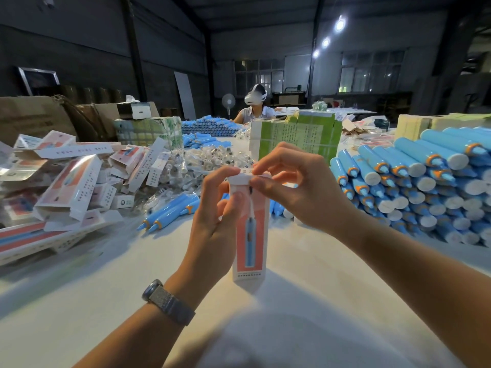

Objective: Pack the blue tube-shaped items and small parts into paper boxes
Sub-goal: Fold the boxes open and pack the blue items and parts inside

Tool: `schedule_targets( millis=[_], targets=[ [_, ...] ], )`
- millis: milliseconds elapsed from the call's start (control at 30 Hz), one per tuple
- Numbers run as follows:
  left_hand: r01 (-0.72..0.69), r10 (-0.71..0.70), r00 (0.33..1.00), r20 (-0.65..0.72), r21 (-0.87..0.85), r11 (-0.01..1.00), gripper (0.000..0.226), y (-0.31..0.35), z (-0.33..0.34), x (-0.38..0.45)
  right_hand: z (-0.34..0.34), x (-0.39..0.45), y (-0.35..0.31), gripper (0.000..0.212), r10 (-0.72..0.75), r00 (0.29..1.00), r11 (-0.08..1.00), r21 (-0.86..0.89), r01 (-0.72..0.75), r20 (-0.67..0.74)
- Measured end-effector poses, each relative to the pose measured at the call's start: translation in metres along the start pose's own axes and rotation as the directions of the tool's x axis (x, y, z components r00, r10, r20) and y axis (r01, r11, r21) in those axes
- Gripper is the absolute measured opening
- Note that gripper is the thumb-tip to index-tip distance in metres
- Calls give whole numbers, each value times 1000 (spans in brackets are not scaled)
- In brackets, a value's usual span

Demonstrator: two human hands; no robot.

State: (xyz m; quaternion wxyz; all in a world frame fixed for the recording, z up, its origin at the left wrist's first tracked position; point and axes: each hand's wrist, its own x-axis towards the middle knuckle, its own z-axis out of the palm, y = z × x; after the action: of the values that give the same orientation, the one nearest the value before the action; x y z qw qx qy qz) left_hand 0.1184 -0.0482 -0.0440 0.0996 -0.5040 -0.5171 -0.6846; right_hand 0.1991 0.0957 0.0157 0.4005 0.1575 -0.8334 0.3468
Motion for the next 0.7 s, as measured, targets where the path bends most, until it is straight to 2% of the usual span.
schedule_targets(
  millis=[200,400,533,700],
  targets=[
    [7,-7,1000,-20,6,1000,33,3,1,-1,0,2,-3,14,-156,987,970,-185,158,24],
    [-16,22,997,-68,89,996,14,5,0,0,2,2,-8,11,-272,962,918,-290,269,32],
    [-20,32,997,-74,152,988,15,3,-1,1,3,0,-10,10,-270,963,912,-314,263,22],
    [-63,76,996,-52,227,972,19,-1,-2,1,2,3,-13,7,-207,978,946,-260,194,-26]
  ],
)
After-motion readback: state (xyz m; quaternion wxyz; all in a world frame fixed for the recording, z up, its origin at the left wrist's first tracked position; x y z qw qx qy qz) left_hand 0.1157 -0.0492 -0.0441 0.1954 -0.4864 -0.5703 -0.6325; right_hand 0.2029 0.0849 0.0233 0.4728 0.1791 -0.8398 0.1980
